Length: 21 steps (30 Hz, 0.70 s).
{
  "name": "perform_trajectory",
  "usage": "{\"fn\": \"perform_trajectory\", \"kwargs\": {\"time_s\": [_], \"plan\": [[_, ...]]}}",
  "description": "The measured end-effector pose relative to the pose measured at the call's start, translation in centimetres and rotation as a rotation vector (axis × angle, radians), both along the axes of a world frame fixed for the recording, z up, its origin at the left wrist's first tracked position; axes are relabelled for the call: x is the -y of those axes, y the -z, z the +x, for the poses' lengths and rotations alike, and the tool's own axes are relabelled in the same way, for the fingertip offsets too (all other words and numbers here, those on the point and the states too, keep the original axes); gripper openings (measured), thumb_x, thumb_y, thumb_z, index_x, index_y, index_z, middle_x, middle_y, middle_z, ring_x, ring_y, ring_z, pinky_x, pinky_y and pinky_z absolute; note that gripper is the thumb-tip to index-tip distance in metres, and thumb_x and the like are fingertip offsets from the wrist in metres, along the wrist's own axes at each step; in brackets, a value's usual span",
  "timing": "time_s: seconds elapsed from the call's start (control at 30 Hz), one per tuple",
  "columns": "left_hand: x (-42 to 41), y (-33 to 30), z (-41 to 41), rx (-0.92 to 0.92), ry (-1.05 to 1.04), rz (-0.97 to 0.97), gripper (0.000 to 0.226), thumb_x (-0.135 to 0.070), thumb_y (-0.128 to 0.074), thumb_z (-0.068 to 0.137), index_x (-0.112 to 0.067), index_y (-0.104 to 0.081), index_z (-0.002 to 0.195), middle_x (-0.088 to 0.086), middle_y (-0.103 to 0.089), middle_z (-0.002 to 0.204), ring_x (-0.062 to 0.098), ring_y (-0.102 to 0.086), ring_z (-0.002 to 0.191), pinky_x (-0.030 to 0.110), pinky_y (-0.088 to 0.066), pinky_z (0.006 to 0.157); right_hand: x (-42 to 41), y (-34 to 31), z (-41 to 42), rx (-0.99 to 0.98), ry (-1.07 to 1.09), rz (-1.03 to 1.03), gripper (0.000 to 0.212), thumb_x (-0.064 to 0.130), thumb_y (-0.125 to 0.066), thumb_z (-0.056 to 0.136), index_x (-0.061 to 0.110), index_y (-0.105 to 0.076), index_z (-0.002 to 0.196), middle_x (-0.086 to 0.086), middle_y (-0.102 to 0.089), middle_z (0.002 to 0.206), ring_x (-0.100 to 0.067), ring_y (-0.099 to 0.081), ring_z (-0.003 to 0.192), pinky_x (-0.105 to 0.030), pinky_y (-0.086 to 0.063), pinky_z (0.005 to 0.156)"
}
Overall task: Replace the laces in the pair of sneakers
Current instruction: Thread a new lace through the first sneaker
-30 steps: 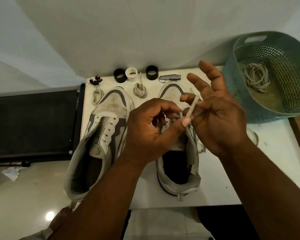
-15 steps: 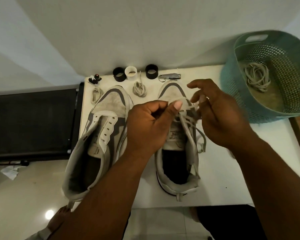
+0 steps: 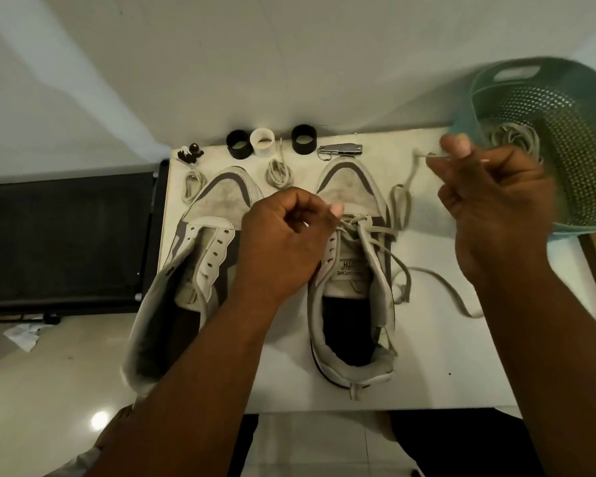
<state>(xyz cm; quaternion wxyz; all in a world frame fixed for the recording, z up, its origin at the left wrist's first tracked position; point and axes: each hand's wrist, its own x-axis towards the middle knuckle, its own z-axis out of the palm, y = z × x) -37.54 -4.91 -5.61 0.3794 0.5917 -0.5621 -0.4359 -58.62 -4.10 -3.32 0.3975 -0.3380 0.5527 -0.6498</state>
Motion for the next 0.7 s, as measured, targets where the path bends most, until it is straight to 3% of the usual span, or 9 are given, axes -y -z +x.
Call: {"fn": "perform_trajectory", "kwargs": {"time_s": [0.03, 0.1, 0.17, 0.23, 0.37, 0.43, 0.5, 0.6, 0.7], "plan": [[-0.2, -0.1, 0.4, 0.085, 0.062, -0.002, 0.029, -0.053, -0.079, 0.08, -0.027, -0.072, 0.092, -0.01, -0.07, 0.081, 0.009, -0.064, 0.072, 0.027, -0.054, 0.064, 0.0, -0.4, -0.1, 0.065, -0.005, -0.028, 0.016, 0.028, -0.077, 0.089, 0.03, -0.065, 0.078, -0.003, -0.076, 0.096, -0.029, -0.073, 0.102, -0.04, -0.058, 0.082], [-0.8, -0.3, 0.9, 0.29, 0.217, 0.033, 0.047, -0.065, -0.079, 0.069, -0.035, -0.065, 0.103, -0.015, -0.064, 0.097, 0.003, -0.06, 0.085, 0.025, -0.055, 0.071, 0.0, -0.9, 0.3, -0.01, -0.033, -0.057, 0.018, 0.028, -0.076, 0.089, 0.025, -0.06, 0.082, -0.001, -0.076, 0.085, -0.025, -0.076, 0.088, -0.034, -0.058, 0.071], [-1.4, -0.5, 1.1, 0.449, 0.298, 0.039, 0.057, -0.063, -0.084, 0.065, -0.038, -0.059, 0.11, -0.019, -0.059, 0.105, -0.001, -0.058, 0.09, 0.022, -0.052, 0.074, -0.2, -0.9, 1.4, -0.188, -0.099, -0.047, 0.018, 0.025, -0.076, 0.087, 0.018, -0.061, 0.085, 0.002, -0.075, 0.075, -0.018, -0.074, 0.07, -0.025, -0.055, 0.059], [-1.7, -0.6, 1.2, 0.496, 0.251, 0.001, 0.053, -0.052, -0.087, 0.067, -0.037, -0.062, 0.111, -0.019, -0.062, 0.104, -0.001, -0.061, 0.085, 0.023, -0.053, 0.074, -0.4, -0.4, 2.7, -0.341, -0.211, -0.009, 0.015, 0.026, -0.08, 0.083, 0.019, -0.067, 0.083, 0.003, -0.075, 0.074, -0.017, -0.07, 0.062, -0.024, -0.056, 0.055], [-2.3, -0.3, 1.3, 0.394, 0.113, -0.121, 0.032, -0.045, -0.074, 0.076, -0.029, -0.078, 0.103, -0.017, -0.075, 0.086, 0.001, -0.069, 0.073, 0.031, -0.062, 0.07, -0.8, 1.1, 4.3, -0.672, -0.522, -0.012, 0.01, 0.024, -0.077, 0.086, 0.029, -0.075, 0.095, 0.02, -0.071, 0.081, 0.0, -0.068, 0.079, -0.008, -0.051, 0.072], [-2.6, 0.0, 1.3, 0.305, 0.089, -0.149, 0.03, -0.046, -0.069, 0.082, -0.028, -0.081, 0.103, -0.016, -0.076, 0.082, 0.003, -0.072, 0.074, 0.034, -0.062, 0.069, -0.8, 1.7, 4.5, -0.875, -0.638, 0.007, 0.02, 0.02, -0.073, 0.092, 0.032, -0.077, 0.108, 0.015, -0.072, 0.091, -0.001, -0.066, 0.086, -0.009, -0.049, 0.077], [-2.8, 0.3, 1.3, 0.245, 0.072, -0.159, 0.026, -0.043, -0.069, 0.086, -0.027, -0.082, 0.103, -0.016, -0.077, 0.082, 0.002, -0.073, 0.074, 0.033, -0.062, 0.068, -0.7, 1.9, 4.4, -0.954, -0.658, 0.047, 0.021, 0.018, -0.073, 0.092, 0.029, -0.078, 0.109, 0.012, -0.074, 0.095, -0.004, -0.066, 0.086, -0.013, -0.05, 0.08], [-2.9, 0.7, 1.2, 0.203, 0.03, -0.177, 0.014, -0.031, -0.071, 0.09, -0.027, -0.082, 0.098, -0.013, -0.077, 0.078, 0.006, -0.073, 0.072, 0.035, -0.06, 0.064, -0.8, 1.7, 4.4, -0.942, -0.56, 0.064, 0.01, 0.021, -0.077, 0.089, 0.025, -0.08, 0.097, 0.014, -0.073, 0.086, -0.004, -0.063, 0.086, -0.01, -0.045, 0.075], [-2.9, 0.8, 1.0, 0.157, -0.025, -0.179, 0.014, -0.02, -0.073, 0.091, -0.032, -0.081, 0.093, -0.009, -0.075, 0.071, 0.014, -0.071, 0.065, 0.038, -0.057, 0.059, -0.8, 1.8, 4.5, -1.013, -0.534, 0.061, 0.002, 0.026, -0.075, 0.089, 0.027, -0.077, 0.09, 0.01, -0.072, 0.083, -0.005, -0.06, 0.075, -0.011, -0.042, 0.071]]}}
